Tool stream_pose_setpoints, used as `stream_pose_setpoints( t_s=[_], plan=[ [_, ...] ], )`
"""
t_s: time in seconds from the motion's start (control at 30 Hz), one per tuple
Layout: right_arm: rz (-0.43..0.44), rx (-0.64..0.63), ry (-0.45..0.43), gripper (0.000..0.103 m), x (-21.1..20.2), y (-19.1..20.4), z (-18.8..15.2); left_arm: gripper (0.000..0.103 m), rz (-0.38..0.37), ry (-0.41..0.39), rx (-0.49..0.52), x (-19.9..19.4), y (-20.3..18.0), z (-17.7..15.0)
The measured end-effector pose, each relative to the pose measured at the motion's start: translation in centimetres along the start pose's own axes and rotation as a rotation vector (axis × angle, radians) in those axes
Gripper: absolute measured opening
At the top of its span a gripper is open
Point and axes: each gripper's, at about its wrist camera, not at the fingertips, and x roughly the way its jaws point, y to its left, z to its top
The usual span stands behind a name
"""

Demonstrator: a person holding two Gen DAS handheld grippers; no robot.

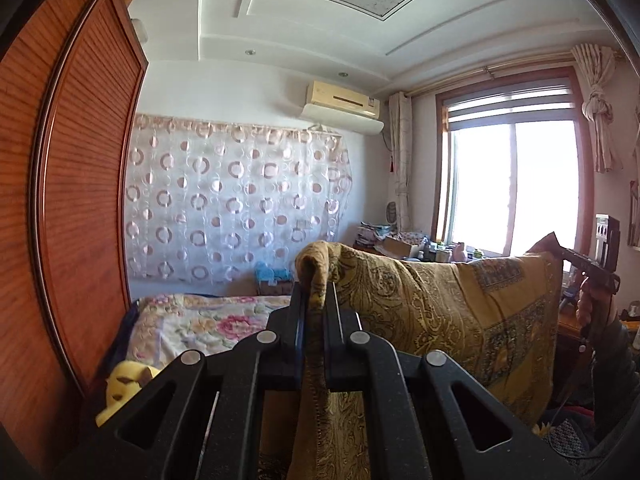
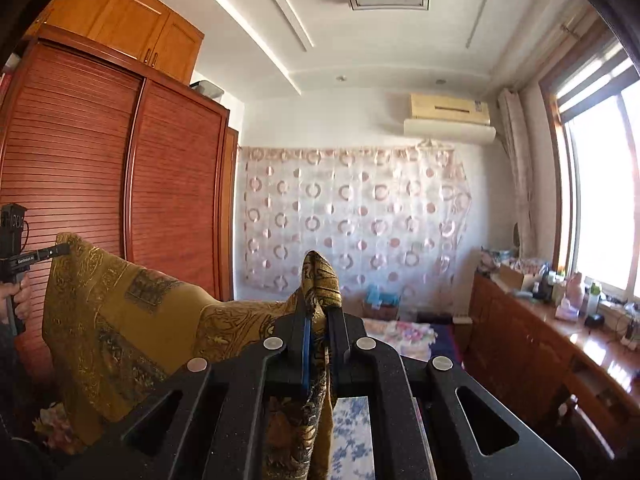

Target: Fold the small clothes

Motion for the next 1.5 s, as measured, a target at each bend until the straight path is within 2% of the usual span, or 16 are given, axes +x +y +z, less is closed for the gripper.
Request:
stream_pose_setpoints(
  t_s=[0.1,0.2,0.33,0.37,0.43,0.47,0.53,0.6,0.63,0.67,0.73,0.83,1.03,1.23,1.33,1.5],
  plan=[
    [-0.035,-0.039,0.019,0.006,3.5,0.4,0.6,0.008,0.051,-0.002,0.023,2.6,0.8,1.2],
    [-0.055,-0.043,0.091,0.006,9.1,1.4,0.4,0.008,0.097,0.026,0.024,6.7,2.2,1.5],
    [-0.095,-0.027,0.251,0.006,18.0,2.2,-1.5,0.009,0.155,0.160,0.025,15.1,4.5,-1.3],
    [-0.102,-0.019,0.307,0.009,20.4,2.5,-2.4,0.017,0.182,0.199,0.041,17.2,5.1,-2.3],
    [-0.166,0.004,0.425,0.028,25.6,2.2,-5.7,0.031,0.215,0.274,0.066,21.1,6.4,-5.0],
    [-0.201,0.010,0.470,0.043,27.5,2.1,-7.1,0.039,0.209,0.308,0.058,22.4,6.8,-6.0],
    [-0.222,0.039,0.528,0.044,29.6,1.7,-10.2,0.046,0.187,0.379,0.035,24.5,7.6,-8.7],
    [-0.195,0.082,0.562,0.044,30.5,1.7,-12.8,0.048,0.159,0.423,0.036,25.1,7.4,-10.6],
    [-0.188,0.080,0.579,0.045,30.5,2.0,-14.3,0.053,0.137,0.451,0.038,25.4,7.2,-11.7],
    [-0.180,0.067,0.596,0.045,30.7,2.2,-15.3,0.067,0.127,0.476,0.042,25.4,6.7,-12.8],
    [-0.159,0.038,0.627,0.045,31.7,1.8,-16.7,0.074,0.113,0.518,0.046,25.1,6.0,-14.9],
    [-0.108,0.028,0.660,0.045,32.3,0.9,-18.3,0.075,0.097,0.579,0.038,24.2,4.9,-17.7],
    [-0.039,0.066,0.690,0.045,30.6,-2.9,-19.7,0.075,0.075,0.604,-0.016,20.2,4.1,-21.7],
    [-0.036,0.119,0.751,0.045,26.1,-4.6,-22.6,0.075,0.102,0.655,-0.049,17.6,4.4,-26.1],
    [-0.045,0.150,0.785,0.045,26.7,-5.3,-23.5,0.075,0.120,0.713,-0.078,17.2,4.8,-28.6],
    [-0.054,0.181,0.800,0.045,27.1,-6.4,-23.5,0.075,0.139,0.730,-0.120,17.1,5.7,-29.7]
  ],
)
